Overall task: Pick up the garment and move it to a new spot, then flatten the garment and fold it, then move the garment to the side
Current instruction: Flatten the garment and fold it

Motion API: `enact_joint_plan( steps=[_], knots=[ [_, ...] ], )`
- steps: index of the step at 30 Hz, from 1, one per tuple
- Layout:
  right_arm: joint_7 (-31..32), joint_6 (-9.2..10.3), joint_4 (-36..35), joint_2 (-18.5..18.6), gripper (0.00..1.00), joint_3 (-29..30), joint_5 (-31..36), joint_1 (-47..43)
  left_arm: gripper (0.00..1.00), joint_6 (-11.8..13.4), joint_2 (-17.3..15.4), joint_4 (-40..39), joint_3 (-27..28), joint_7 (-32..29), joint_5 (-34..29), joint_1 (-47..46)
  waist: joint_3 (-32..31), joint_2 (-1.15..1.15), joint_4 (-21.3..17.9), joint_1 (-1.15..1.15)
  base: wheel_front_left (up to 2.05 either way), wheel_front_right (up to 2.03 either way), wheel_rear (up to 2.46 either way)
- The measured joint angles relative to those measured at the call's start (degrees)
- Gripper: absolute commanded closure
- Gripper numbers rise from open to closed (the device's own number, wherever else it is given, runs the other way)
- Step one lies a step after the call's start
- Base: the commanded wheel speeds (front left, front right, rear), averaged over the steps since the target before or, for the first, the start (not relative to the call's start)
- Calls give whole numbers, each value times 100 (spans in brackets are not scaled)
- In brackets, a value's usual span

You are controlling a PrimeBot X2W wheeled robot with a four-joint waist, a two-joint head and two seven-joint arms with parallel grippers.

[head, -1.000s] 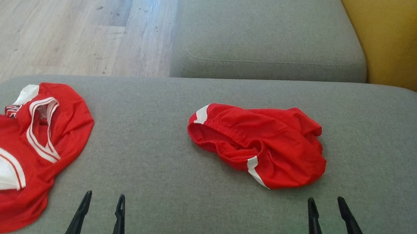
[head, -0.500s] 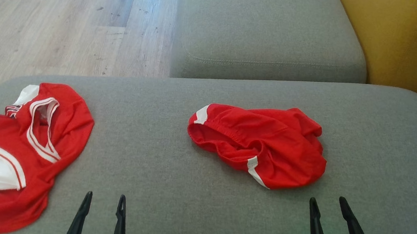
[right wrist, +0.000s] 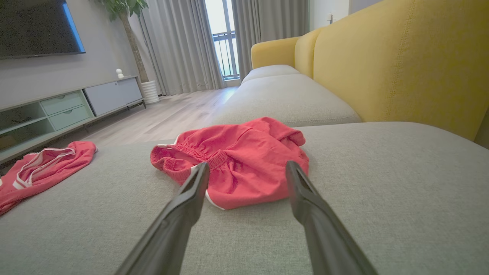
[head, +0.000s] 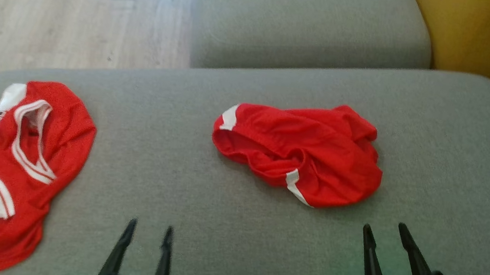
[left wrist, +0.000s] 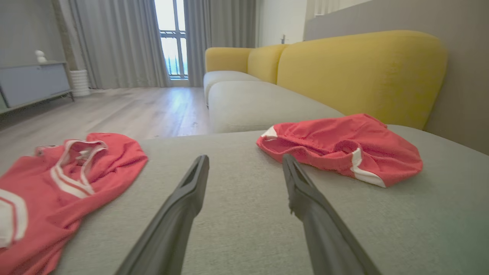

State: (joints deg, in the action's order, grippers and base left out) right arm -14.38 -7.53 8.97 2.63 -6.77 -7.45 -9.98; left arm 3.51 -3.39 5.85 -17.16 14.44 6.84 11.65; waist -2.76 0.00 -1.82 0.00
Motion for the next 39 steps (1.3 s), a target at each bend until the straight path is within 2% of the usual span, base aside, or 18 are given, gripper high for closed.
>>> enact_joint_plan(
  steps=[1,5,9,12,14,19,26,35,37,39],
  knots=[
    [0,0,0,0,0,0,0,0,0,0,0,0,0,0,0,0,0,0,0,0,0,0,0],
    [0,0,-53,0,0,-21,99,188,0,-268,3,404,-313,1,19,-614,235,0,-189,0,0,0,0],
    [0,0,-115,0,0,-41,99,327,0,-711,4,1115,-711,-26,-112,-1499,523,0,-391,0,0,0,0],
    [0,0,-152,0,0,-77,99,504,0,-944,-7,1575,-1062,-399,-258,-2327,768,0,-544,2,0,0,0],
    [0,0,-189,0,0,-105,99,641,0,-1014,-30,1781,-1249,-734,-297,-2856,911,0,-653,1,0,0,0],
    [0,0,-249,0,0,-136,89,763,0,-1066,-27,2074,-1628,-1580,-246,-3765,1255,0,-895,1,0,0,0],
    [0,0,-283,0,0,-138,80,960,0,-1110,-99,2313,-2031,-2496,91,-4273,1623,0,-1119,1,0,0,0],
    [0,0,-276,0,0,-127,31,957,0,-1109,-312,2253,-2231,-2664,385,-4335,1616,0,-1178,0,0,0,0],
    [0,0,-275,0,0,-130,31,957,13,-1109,-347,2207,-2321,-2680,450,-4335,1607,0,-1188,0,0,0,0],
    [0,0,-275,0,0,-138,29,958,13,-1109,-358,2176,-2401,-2697,523,-4335,1612,0,-1204,-1,0,0,0]
  ],
)
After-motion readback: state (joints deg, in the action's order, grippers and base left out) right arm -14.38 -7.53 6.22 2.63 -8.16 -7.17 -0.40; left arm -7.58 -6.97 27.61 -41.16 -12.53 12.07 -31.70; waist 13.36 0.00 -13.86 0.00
